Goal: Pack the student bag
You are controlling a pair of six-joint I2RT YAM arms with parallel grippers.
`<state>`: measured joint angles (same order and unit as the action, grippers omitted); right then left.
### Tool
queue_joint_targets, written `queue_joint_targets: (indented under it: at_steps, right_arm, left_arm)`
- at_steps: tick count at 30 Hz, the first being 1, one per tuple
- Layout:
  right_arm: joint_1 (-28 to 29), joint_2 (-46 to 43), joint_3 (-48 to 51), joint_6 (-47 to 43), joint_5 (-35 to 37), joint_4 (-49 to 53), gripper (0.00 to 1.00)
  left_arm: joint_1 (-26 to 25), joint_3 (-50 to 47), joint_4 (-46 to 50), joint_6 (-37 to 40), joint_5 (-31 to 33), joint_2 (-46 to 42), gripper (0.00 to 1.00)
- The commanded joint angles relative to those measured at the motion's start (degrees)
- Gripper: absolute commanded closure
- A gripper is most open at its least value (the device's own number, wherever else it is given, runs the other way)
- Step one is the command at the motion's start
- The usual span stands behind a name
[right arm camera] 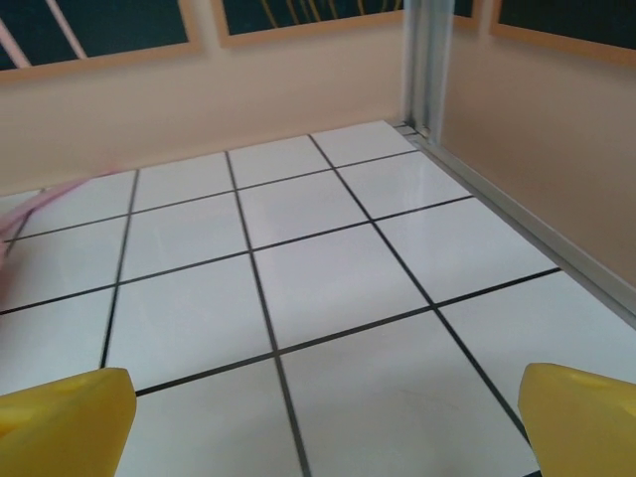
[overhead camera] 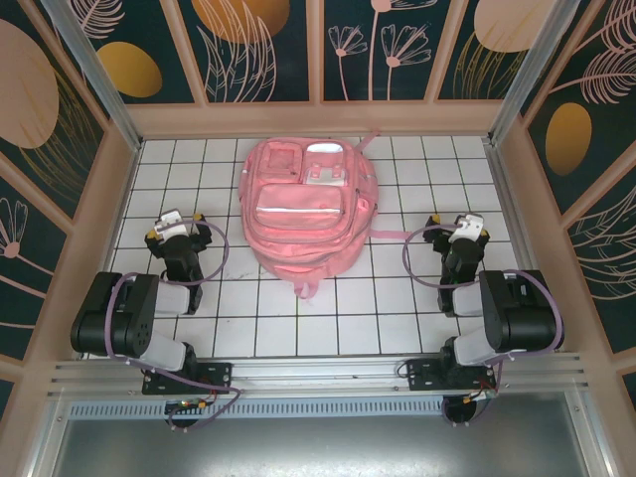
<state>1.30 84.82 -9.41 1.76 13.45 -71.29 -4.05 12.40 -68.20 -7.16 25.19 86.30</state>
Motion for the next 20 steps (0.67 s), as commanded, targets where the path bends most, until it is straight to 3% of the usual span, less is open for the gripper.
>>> queue_joint_targets:
  at_steps: [1,2,5,20]
  right_arm:
    - [0.21,4.37,1.74,-1.72,-3.49,-12.95,0.01]
    - [0.26,2.84,0.67,-1.00,-3.28,-7.67,0.01]
    - [-1.57,3.19,-2.74,0.86,-5.07,-2.14,0.01]
    - [-1.27,3.41,-2.63,0.70,-3.78,-2.81,0.01]
  left_arm:
    - [0.10,-2.23,-12.22,2.15,-4.60,1.20,0.01]
    - [0.18,-0.43,-7.68,1.81,-4.29,0.63,0.01]
    - [0.17,-0.47,-8.21,1.75,-4.04,1.04,0.01]
    - [0.19,-0.71,-8.78,1.92,-4.06,0.99,0.01]
